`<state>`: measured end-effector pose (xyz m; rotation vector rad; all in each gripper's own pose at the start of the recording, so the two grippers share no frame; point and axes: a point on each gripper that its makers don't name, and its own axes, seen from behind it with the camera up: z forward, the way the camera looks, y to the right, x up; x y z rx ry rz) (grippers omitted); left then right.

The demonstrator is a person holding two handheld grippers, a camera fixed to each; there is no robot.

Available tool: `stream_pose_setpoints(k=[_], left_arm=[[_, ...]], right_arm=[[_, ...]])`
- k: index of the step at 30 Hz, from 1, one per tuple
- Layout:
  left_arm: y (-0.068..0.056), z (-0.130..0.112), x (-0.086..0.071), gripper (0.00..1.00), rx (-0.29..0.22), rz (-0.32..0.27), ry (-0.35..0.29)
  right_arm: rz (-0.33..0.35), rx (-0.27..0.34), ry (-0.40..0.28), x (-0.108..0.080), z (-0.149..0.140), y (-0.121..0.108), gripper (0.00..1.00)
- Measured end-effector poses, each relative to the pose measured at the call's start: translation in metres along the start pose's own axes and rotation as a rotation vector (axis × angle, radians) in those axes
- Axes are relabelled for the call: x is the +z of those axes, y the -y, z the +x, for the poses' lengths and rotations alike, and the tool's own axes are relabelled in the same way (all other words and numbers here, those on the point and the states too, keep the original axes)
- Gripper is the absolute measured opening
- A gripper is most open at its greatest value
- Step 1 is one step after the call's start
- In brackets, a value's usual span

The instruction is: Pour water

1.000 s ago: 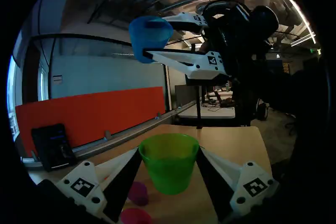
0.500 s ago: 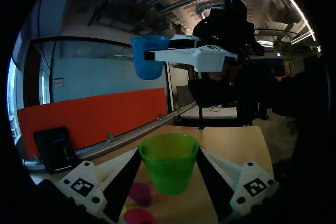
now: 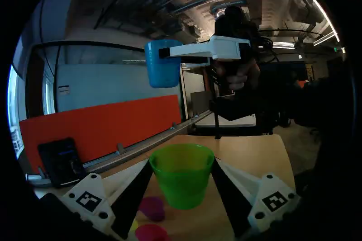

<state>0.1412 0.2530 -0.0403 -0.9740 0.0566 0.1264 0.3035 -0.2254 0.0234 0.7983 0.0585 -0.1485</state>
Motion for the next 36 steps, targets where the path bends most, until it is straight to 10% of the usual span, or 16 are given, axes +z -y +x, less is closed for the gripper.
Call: stream_pose_setpoints(k=[36], left_arm=[[0.011, -0.033, -0.032, 0.87, -0.001, 0.069, 0.064]], right_arm=[[-0.076, 0.022, 0.1, -0.05, -0.089, -0.03, 0.9]])
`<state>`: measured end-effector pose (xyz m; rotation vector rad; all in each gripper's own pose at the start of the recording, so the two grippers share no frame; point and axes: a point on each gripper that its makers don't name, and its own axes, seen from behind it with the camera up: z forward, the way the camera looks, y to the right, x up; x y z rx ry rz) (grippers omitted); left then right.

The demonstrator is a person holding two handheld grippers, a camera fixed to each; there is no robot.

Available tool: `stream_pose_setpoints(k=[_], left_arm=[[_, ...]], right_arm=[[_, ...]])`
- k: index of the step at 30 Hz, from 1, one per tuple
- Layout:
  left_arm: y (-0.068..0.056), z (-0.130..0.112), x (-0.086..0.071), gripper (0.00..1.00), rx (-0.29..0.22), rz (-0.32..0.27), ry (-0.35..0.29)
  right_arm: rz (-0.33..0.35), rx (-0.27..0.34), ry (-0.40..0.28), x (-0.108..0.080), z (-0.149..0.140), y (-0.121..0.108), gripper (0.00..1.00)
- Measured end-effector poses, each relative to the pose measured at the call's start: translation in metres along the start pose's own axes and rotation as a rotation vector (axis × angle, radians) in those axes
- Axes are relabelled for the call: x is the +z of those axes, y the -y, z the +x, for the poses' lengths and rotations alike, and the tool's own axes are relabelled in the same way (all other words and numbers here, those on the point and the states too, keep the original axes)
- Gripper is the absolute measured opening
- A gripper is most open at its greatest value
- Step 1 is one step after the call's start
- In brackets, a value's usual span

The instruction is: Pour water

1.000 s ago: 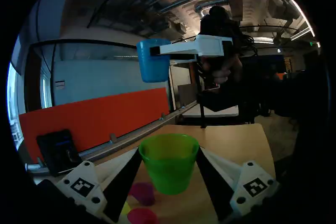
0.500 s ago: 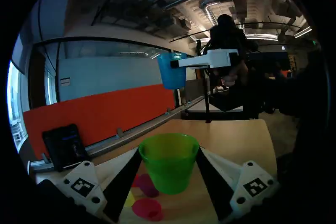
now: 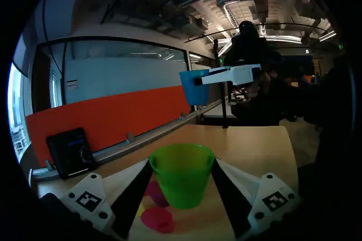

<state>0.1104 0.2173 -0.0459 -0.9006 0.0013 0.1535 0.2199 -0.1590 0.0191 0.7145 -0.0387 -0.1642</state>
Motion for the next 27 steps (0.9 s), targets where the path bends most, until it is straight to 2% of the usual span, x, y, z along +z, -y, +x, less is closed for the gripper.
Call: stream_pose_setpoints(k=[14, 20, 27], left_arm=[[-0.013, -0.026, 0.011, 0.87, -0.001, -0.035, 0.052], [-0.02, -0.043, 0.019, 0.87, -0.006, -0.052, 0.091], [-0.028, -0.065, 0.03, 0.87, 0.011, -0.077, 0.151]], right_arm=[[0.035, 0.012, 0.07, -0.002, -0.047, 0.01, 0.9], [0.057, 0.032, 0.102, -0.002, -0.068, 0.017, 0.9], [0.084, 0.035, 0.161, -0.002, -0.096, 0.022, 0.9]])
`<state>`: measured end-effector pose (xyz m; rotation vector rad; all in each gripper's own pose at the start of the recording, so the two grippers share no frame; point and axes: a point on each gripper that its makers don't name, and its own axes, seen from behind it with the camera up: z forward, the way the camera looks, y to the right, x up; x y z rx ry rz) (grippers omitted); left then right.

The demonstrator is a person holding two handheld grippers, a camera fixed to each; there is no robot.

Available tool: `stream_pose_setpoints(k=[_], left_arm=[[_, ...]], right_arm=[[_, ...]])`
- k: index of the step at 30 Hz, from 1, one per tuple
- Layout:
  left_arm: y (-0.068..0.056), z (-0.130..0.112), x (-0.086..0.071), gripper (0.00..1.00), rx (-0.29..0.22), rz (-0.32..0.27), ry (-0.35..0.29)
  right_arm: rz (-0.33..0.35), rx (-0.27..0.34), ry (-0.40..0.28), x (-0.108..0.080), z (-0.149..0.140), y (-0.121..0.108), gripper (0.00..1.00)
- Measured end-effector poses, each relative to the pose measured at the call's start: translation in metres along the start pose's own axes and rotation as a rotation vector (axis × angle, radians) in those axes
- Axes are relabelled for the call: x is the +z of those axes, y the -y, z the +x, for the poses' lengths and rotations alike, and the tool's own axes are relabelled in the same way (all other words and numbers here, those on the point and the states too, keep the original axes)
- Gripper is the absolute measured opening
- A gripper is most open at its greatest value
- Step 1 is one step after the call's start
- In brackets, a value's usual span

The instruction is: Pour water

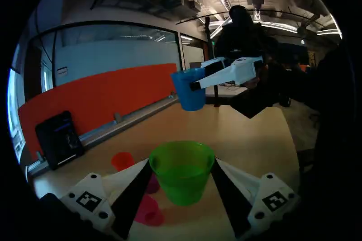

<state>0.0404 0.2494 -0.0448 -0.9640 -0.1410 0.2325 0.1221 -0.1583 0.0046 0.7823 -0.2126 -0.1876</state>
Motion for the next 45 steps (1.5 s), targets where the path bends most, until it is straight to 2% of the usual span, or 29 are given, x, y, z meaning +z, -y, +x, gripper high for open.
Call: stream_pose_setpoints(k=[12, 27, 35, 45], left_arm=[[-0.01, -0.03, 0.024, 0.88, 0.012, -0.05, 0.098], [-0.018, -0.068, 0.039, 0.87, 0.015, -0.097, 0.222], [-0.021, -0.082, 0.047, 0.87, 0.019, -0.115, 0.263], [-0.02, -0.094, 0.056, 0.87, -0.005, -0.122, 0.287]], right_arm=[[0.042, -0.005, 0.1, 0.006, -0.044, 0.004, 0.91], [0.089, -0.037, 0.204, 0.005, -0.091, 0.013, 0.91], [0.109, -0.029, 0.252, 0.006, -0.114, 0.016, 0.91], [0.125, -0.018, 0.295, 0.006, -0.133, 0.019, 0.91]])
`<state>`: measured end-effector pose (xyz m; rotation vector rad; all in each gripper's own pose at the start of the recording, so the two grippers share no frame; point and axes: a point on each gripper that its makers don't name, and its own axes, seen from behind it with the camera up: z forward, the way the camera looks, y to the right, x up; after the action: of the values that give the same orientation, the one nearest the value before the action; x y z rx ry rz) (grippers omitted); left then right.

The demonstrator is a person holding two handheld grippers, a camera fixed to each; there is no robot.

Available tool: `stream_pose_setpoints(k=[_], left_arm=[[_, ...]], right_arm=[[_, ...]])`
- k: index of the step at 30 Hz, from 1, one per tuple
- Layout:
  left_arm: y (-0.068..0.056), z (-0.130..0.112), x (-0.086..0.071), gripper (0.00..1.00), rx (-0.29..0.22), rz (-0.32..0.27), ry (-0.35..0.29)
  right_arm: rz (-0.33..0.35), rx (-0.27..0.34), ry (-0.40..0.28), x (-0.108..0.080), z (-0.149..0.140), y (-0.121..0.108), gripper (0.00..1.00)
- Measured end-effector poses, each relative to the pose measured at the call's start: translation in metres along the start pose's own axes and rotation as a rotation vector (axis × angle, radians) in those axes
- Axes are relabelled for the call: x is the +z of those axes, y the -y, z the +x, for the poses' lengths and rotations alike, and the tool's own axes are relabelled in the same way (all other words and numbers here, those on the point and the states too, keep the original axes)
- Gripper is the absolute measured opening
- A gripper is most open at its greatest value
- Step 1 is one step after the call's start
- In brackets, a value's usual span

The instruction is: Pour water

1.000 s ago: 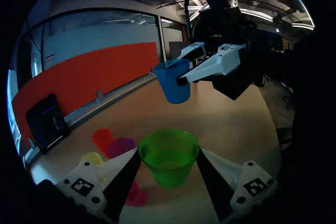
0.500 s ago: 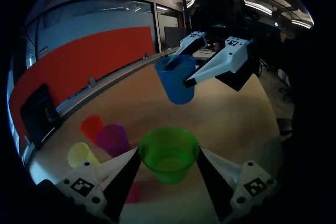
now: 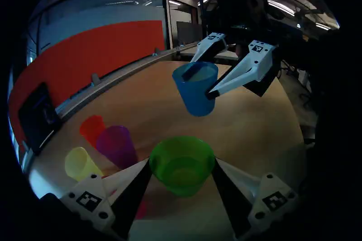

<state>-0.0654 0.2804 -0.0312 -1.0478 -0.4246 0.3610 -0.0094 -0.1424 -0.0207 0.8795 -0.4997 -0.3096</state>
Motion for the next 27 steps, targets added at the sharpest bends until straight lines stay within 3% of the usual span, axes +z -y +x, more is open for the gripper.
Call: stream_pose_setpoints(k=[27], left_arm=[[0.0, -0.023, 0.013, 0.88, -0.036, -0.008, 0.032]], right_arm=[[0.012, 0.003, 0.047, 0.008, -0.022, 0.004, 0.91]])
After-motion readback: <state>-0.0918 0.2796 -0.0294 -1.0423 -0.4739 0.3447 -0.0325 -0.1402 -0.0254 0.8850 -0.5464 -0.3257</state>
